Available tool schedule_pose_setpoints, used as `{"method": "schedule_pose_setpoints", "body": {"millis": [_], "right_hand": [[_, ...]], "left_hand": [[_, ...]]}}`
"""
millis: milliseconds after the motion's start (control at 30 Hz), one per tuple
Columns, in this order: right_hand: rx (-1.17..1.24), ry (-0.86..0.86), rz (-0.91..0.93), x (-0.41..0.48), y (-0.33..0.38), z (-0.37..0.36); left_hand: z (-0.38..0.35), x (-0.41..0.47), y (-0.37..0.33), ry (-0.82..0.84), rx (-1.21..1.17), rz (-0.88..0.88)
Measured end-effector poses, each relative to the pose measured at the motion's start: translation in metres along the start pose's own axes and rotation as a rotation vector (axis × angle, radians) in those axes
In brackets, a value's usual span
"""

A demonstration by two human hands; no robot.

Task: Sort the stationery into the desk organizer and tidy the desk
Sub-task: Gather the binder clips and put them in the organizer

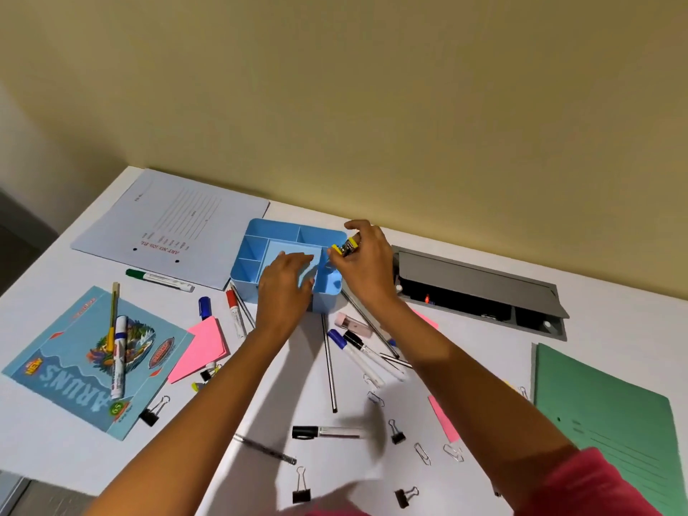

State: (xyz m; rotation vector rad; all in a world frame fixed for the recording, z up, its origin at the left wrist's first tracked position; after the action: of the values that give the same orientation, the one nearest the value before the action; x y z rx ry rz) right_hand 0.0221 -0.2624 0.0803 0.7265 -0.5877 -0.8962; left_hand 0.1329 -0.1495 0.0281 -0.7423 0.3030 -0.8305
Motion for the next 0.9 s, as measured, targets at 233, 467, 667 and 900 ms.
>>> {"method": "schedule_pose_setpoints", "body": {"millis": [233,467,667,900], "right_hand": [[-0.177,0.117,-0.03,0.023,-0.016,-0.042],[-0.248,0.193,-0.044,0.024,-0.027,-0.069],[-0.322,0.2,-0.088,0.027,-0.035,-0.076],[-0.443,0.181,-0.065,0.026,-0.031,-0.075]], "left_hand": [[-0.027,-0.001,0.029,0.043,0.296,-0.06],[-0.034,-0.01,0.041,0.018,0.388,-0.126],[-0.041,-0.014,0.045,0.048,0.437,-0.165],[-0.041,-0.015,0.046,0.038,0.439,-0.167]]}}
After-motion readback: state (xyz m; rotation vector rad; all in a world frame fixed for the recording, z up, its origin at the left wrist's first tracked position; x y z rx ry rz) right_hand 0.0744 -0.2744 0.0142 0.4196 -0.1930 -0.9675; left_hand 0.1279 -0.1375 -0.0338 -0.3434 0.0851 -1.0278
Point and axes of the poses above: each hand's wrist, its own x-axis towards the middle knuckle, its own z-axis out of the back of the hand, y = z × x, the point moved 10 cm from there along x, towards the middle knuckle
